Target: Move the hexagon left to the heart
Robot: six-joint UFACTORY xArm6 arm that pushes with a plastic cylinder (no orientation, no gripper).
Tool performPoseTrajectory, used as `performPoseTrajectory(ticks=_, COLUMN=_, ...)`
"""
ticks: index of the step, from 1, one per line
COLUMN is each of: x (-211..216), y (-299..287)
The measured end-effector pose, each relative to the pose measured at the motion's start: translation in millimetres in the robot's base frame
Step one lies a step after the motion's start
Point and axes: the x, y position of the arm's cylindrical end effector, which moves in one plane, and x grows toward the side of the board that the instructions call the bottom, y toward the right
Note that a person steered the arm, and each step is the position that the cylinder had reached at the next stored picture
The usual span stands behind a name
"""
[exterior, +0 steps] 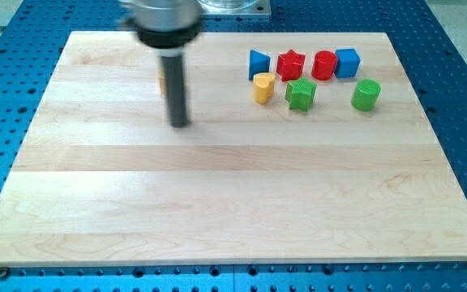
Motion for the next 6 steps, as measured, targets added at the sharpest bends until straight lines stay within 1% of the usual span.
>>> performPoseTrajectory(ticks=1, x=-58, y=-81)
performPoseTrajectory(ticks=2, x=-78, y=-54)
performPoseTrajectory(ticks=3, x=-76, y=59)
performPoseTrajectory(ticks=4, x=-76, y=68)
performPoseTrajectory(ticks=5, x=-47, y=-16)
performPoseTrajectory(ticks=6, x=39, y=19)
